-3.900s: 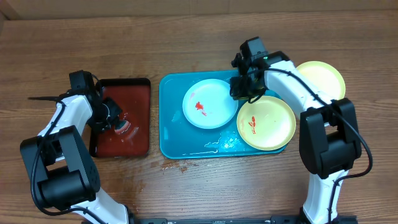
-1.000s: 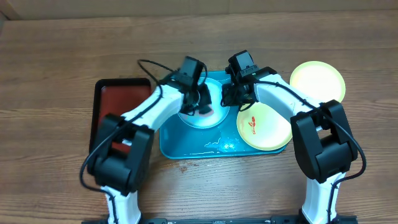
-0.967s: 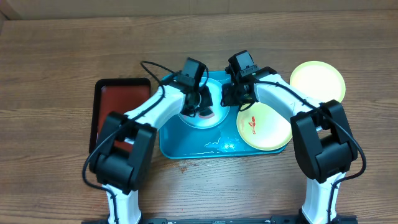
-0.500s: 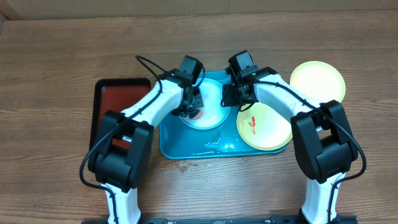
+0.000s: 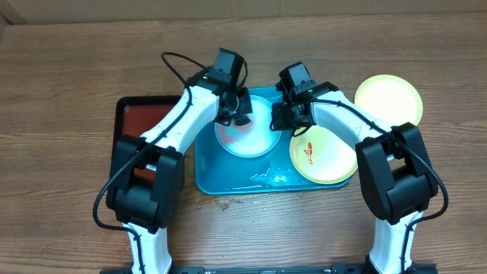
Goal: Clean dirty plates on tray and stack at the side
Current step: 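Scrub the white plate with the left sponge while right gripper holds rim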
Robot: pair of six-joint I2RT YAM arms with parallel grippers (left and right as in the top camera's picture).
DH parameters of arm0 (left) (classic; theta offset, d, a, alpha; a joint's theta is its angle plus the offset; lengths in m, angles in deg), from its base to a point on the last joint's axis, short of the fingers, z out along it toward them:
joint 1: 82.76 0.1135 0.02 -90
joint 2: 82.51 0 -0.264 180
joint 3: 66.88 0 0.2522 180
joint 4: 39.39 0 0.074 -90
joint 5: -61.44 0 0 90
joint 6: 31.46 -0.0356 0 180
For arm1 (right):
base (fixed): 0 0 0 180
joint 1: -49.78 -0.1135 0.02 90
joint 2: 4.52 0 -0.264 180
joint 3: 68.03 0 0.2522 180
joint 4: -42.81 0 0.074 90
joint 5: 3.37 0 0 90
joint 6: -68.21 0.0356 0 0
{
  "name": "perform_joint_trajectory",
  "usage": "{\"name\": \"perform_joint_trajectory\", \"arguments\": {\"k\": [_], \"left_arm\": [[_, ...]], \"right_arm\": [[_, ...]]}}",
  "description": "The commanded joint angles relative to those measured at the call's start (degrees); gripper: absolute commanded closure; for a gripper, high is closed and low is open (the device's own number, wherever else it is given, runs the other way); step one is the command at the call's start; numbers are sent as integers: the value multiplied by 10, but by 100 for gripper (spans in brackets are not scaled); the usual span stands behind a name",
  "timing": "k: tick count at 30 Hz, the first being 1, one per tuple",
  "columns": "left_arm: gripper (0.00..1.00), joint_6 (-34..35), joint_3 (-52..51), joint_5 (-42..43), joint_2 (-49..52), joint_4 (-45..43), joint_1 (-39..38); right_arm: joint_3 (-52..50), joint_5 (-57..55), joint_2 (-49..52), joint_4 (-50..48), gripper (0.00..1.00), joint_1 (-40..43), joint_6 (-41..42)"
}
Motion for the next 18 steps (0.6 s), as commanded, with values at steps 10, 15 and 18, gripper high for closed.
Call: {"name": "perform_joint_trajectory", "arguments": {"k": [10,15,18], "left_arm": [[96,-29,-19,-87,55,-18,-20],[96,-28,-19,-102,81,-3,0],[96,-28,-16,-126,70,14,14]], "right_arm": [[-18,-31,3,2,96,2,-4],[-18,-31,3,2,96,2,-4],[-18,-35,3,2,96,2,-4]]}}
